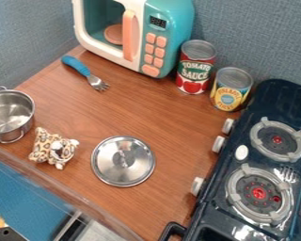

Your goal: Moved the silver lid from the middle of the table to the lower left corner of the table

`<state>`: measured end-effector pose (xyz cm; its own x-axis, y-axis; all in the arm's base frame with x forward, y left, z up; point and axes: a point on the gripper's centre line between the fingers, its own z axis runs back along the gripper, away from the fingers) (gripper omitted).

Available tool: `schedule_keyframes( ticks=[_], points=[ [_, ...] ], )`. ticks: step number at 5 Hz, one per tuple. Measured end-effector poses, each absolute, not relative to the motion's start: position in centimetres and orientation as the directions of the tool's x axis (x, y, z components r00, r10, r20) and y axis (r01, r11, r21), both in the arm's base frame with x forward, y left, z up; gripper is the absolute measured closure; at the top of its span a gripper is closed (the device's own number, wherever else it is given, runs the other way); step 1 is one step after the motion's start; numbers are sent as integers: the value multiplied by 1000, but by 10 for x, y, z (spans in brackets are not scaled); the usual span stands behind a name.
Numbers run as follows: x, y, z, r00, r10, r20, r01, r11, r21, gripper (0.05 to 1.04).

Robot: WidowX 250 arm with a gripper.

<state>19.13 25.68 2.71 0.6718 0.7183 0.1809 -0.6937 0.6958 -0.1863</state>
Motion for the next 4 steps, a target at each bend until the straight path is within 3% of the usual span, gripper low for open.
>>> schedule_keyframes(
  ticks=[2,4],
  points=[
    [189,221,22,691,705,162,-677,709,-198,83],
    [202,144,55,728,646,227,-603,762,-235,83]
  ],
)
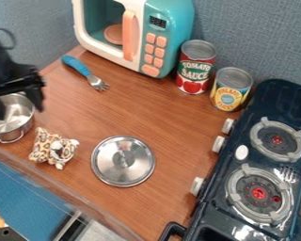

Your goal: Moved the silver lid from the middle of the table to the lower left corner of the table

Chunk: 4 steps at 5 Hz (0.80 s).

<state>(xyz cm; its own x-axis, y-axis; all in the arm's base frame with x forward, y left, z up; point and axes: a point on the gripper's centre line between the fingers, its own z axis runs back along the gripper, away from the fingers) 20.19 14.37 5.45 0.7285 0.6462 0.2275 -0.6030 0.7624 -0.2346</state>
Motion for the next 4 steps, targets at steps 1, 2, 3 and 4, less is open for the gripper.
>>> schedule_keyframes(
  ticks=[1,2,3,4],
  points=[
    [224,94,49,760,613,217,-566,788,-243,83],
    [239,53,37,773,594,223,-550,802,-231,83],
    [248,34,14,772,606,193,-558,791,-252,83],
    [258,22,-9,789,601,129,-557,788,-262,83]
  ],
)
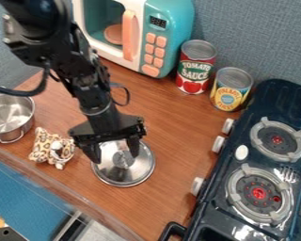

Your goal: Moved the silver lid from the middle of the table to the lower left corner of the table

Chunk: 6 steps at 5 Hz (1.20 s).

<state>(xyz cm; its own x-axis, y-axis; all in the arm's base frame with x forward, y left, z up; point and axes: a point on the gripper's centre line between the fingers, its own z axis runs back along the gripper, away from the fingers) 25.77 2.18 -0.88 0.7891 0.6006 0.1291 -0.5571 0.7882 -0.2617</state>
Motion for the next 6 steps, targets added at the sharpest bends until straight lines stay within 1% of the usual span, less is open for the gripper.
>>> schedule_keyframes(
  ticks=[1,2,3,4,5,6],
  points=[
    [269,9,-26,828,551,104,-516,821,-245,83],
    [281,4,-28,835,538,110,-501,828,-253,83],
    [289,0,-30,849,512,129,-475,847,-237,118],
    [289,3,-33,838,525,149,-487,843,-228,396],
    [290,6,-34,835,526,162,-490,845,-214,718],
    [296,11,-35,847,498,188,-477,867,-146,921]
  ],
)
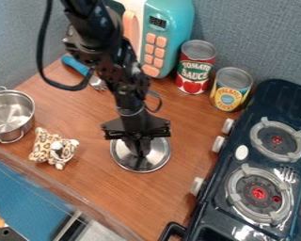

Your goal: Moved the silver lid from the middle of the table to the lower left corner of the table

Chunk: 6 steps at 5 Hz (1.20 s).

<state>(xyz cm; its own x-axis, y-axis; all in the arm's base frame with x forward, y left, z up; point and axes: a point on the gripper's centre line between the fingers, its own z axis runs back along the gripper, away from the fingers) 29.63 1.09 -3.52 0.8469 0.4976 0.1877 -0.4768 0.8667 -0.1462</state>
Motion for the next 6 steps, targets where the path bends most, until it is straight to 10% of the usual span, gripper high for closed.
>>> schedule_keyframes(
  ticks=[4,6],
  points=[
    [284,15,-29,934,319,163,-313,948,-60,1033],
    [272,57,23,890,385,245,-381,922,-63,1033]
  ],
)
